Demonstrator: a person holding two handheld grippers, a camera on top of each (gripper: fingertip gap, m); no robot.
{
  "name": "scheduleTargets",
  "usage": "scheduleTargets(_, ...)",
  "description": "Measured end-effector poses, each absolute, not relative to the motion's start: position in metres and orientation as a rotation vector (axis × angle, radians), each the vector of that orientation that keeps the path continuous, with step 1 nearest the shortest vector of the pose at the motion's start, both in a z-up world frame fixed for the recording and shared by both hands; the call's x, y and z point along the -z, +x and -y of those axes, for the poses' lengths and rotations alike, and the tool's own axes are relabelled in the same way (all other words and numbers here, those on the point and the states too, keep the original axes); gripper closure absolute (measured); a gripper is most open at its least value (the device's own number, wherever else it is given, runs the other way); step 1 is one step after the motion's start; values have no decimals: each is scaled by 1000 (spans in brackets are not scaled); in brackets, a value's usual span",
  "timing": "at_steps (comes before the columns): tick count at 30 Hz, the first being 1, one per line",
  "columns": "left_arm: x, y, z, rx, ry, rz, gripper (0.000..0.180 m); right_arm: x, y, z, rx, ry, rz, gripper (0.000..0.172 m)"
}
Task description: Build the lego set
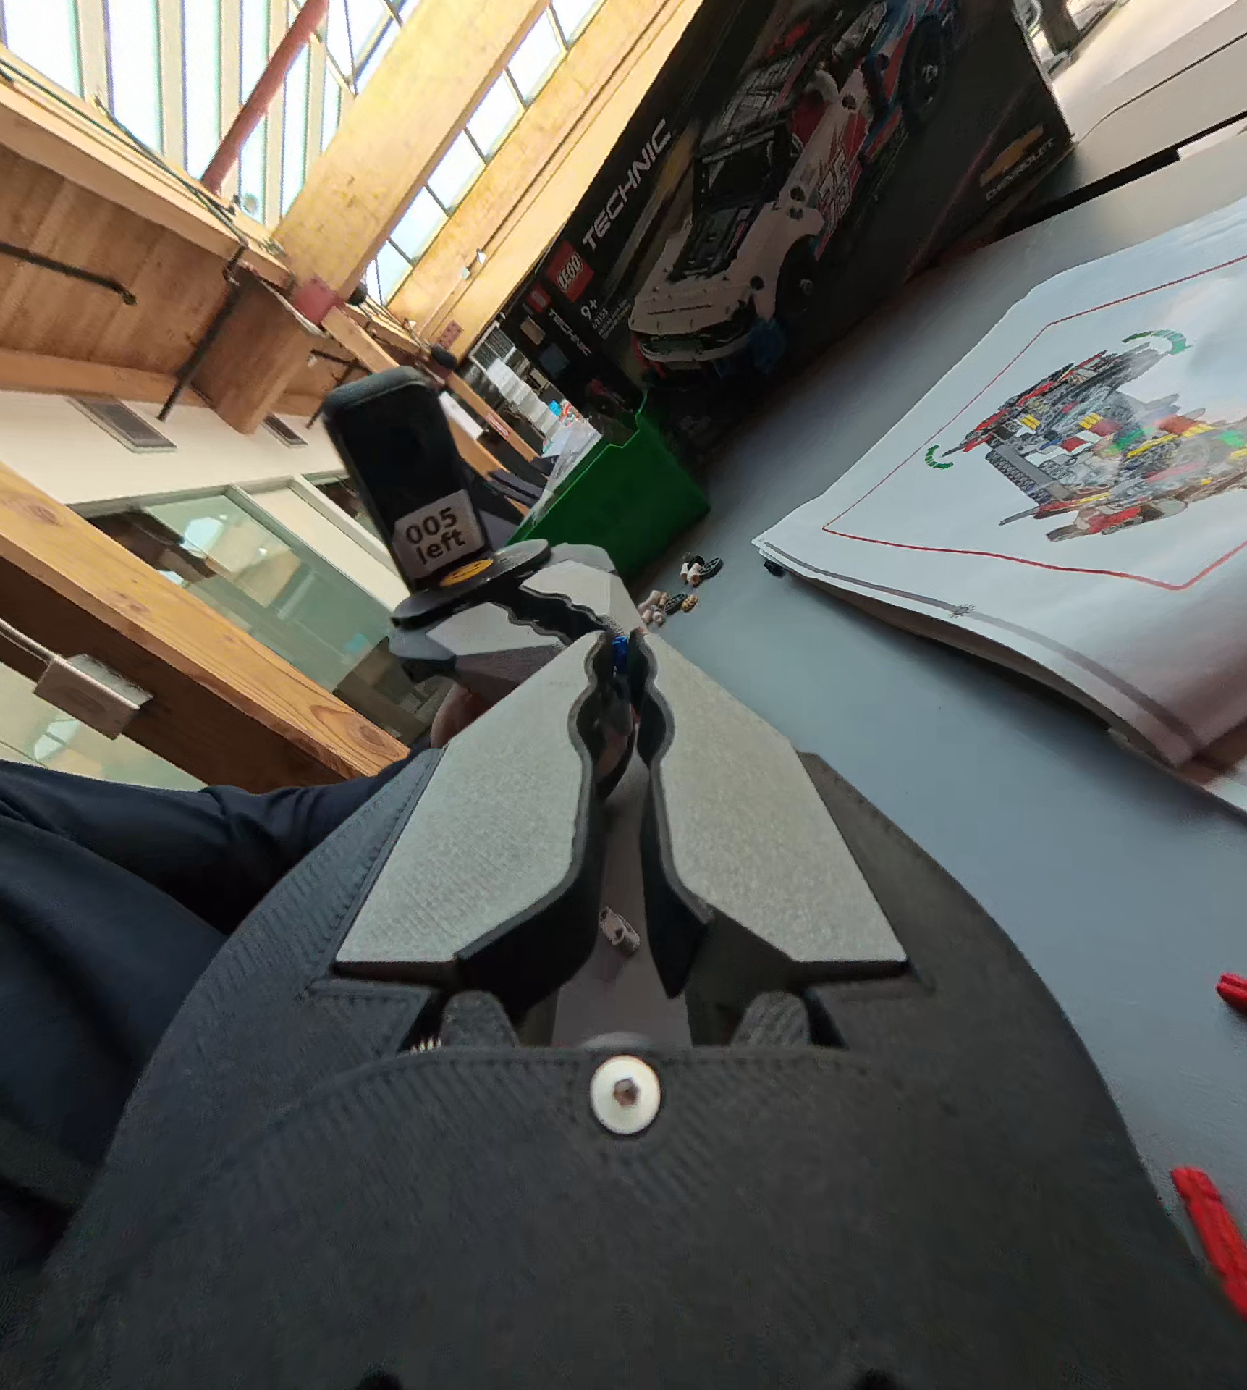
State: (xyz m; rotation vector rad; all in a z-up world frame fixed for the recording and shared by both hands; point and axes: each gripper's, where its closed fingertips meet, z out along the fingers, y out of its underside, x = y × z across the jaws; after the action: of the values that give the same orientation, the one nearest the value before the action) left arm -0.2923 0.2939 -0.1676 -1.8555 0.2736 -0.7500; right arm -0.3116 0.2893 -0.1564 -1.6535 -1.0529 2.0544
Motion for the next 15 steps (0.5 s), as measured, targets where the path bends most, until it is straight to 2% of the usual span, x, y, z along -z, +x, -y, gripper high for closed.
scheduleTargets(2,166,-292,-294,643,-1853,-309,174,154,-310,-290,-2085,-1646,1027,171)
scheduleTargets(7,163,-289,-293,842,-1821,-215,174,151,-309,-290,-2065,-1613,1029,172)
scheduleTargets(12,157,-288,-292,849,-1786,-240,174,145,-307,-288,-2104,-1552,1030,172)
scheduleTargets(15,155,-286,-285,913,-1771,-315,174,144,-305,-280,-1990,-1458,1255,171)
